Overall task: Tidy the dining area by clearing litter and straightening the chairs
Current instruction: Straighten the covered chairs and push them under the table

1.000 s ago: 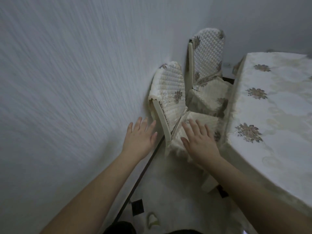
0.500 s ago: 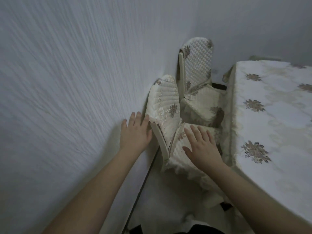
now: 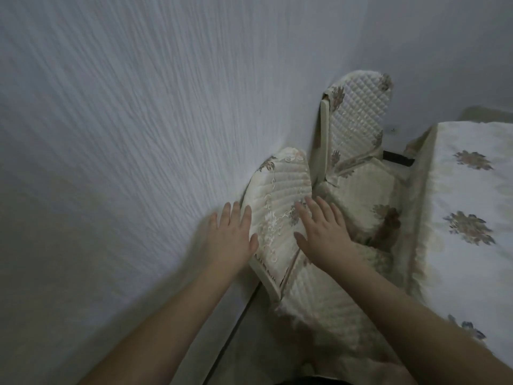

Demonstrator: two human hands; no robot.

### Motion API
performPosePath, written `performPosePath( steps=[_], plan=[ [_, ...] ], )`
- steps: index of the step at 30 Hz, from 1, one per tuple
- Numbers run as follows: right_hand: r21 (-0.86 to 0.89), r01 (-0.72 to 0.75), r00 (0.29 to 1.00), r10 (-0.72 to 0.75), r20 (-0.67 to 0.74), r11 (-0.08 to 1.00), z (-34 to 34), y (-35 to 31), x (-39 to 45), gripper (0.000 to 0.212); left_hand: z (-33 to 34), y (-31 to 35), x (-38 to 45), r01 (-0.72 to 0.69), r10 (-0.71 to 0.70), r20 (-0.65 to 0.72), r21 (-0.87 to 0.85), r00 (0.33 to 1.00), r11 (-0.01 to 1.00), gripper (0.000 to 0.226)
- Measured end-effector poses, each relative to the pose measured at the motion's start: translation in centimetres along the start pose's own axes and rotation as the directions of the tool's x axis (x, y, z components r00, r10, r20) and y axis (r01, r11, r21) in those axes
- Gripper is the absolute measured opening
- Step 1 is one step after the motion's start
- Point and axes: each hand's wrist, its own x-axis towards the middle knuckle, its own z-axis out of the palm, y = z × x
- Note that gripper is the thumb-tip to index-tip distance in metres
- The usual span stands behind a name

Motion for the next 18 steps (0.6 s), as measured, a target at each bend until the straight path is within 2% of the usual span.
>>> performPosePath(
  steps=[9,18],
  plan=[
    [0.031,0.096,0.995,-0.097,0.027,0.995,3.6,0.5,9.2,0.069,2.7,0.3,3.1,0.043,-0.043,0.077,-0.004,0.996,0.999,0.069],
    [0.031,0.066,0.994,-0.069,0.091,0.997,5.4,0.4,17.0,0.069,5.6,-0.4,6.2,0.010,0.003,0.110,-0.114,0.994,0.993,0.076]
  ],
)
